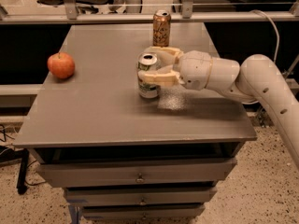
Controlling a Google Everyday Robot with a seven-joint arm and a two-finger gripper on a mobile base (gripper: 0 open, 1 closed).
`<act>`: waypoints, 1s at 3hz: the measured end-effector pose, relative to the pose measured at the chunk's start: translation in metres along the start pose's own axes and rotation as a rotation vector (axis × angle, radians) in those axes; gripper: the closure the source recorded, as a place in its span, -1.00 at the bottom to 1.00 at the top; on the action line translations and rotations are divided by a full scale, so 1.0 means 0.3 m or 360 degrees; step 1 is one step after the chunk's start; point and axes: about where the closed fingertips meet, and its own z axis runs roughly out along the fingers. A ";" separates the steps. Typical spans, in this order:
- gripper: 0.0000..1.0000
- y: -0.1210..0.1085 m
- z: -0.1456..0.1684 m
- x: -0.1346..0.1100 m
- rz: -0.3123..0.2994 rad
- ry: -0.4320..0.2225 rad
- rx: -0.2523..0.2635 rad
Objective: Place 7up can upright
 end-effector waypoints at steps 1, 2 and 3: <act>0.35 -0.006 0.001 0.022 0.0062 0.0022 0.0019; -0.12 -0.011 0.005 0.040 0.0098 0.0053 0.0026; -0.58 -0.015 0.004 0.049 0.0115 0.0072 0.0032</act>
Offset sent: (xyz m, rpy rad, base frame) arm 0.0116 -0.0046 -0.0172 -0.0258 0.1013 -0.0410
